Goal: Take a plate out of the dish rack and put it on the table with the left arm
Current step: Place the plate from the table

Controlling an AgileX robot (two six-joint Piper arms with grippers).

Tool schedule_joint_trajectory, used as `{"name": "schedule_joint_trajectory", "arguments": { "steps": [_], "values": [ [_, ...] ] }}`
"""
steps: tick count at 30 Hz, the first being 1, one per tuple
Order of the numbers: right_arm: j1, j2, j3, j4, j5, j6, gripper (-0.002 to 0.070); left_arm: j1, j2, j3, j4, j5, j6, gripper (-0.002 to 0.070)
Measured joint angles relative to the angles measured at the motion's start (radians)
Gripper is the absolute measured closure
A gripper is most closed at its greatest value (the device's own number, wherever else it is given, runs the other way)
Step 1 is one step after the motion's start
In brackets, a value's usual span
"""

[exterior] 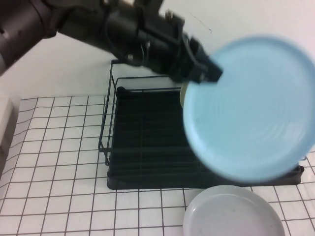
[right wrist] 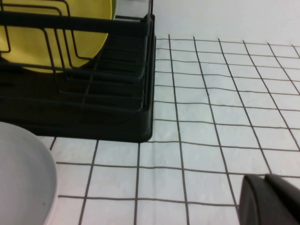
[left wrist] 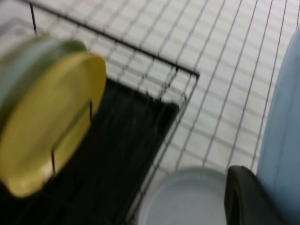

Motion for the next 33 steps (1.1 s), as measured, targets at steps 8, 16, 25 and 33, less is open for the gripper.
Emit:
{"name": "schedule_joint_trajectory", "arguments": {
  "steps": [8, 16, 25, 33],
  "values": [
    [0.0, 0.0, 0.0, 0.0, 0.0, 0.0, 0.0678, -0.18, 0.041, 0.0, 0.317, 0.212, -0.313, 0.0603],
    [0.0, 0.0, 0.0, 0.0, 0.0, 0.0, 0.0678, -0.234, 0.174, 0.0, 0.335, 0.227, -0.37, 0.0603],
    [0.0, 0.0, 0.0, 0.0, 0.0, 0.0, 0.0678, -0.234, 0.308, 0.0, 0.333, 0.148, -0.374, 0.0603],
    [0.0, 0.0, 0.0, 0.0, 0.0, 0.0, 0.0678, -0.214, 0.356, -0.006, 0.308, 0.127, -0.375, 0.0603]
  ]
}}
